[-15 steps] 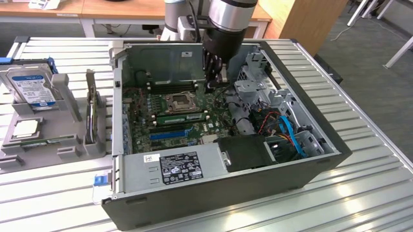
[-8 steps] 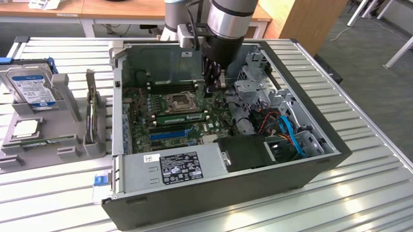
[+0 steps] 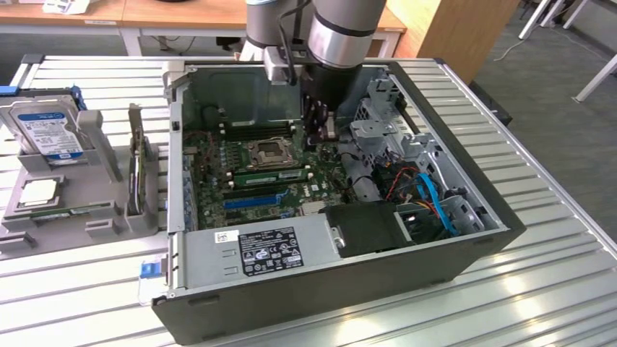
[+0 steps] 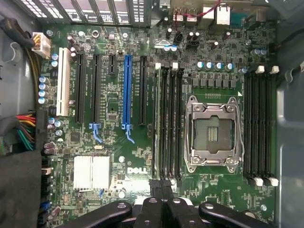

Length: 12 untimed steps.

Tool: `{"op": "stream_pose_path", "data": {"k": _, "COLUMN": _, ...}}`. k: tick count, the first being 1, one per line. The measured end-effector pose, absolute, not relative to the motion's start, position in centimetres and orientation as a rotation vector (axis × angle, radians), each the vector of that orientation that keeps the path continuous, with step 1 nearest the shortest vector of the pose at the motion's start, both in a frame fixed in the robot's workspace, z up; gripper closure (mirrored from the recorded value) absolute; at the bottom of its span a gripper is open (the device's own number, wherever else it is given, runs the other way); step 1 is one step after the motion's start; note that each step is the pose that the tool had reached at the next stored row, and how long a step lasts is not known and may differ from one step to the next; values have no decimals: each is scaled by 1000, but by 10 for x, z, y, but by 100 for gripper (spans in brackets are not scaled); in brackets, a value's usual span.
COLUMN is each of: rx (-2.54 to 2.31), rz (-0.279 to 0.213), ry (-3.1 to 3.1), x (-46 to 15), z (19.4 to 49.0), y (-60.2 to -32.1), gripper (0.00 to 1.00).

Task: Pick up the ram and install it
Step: 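Press down the ram until it locks into place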

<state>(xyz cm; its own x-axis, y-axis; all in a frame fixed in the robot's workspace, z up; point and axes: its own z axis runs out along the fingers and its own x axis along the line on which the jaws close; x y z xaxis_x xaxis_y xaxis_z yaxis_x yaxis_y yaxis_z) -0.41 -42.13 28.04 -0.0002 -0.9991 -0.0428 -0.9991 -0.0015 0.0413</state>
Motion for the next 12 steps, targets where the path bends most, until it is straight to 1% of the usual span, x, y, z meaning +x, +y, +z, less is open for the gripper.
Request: {"op": "stream_pose_path", "data": {"k": 12, "rx": -2220, "rz": 93, "ry": 2219, "x": -4, "z": 262, "y": -421, "gripper": 90}}
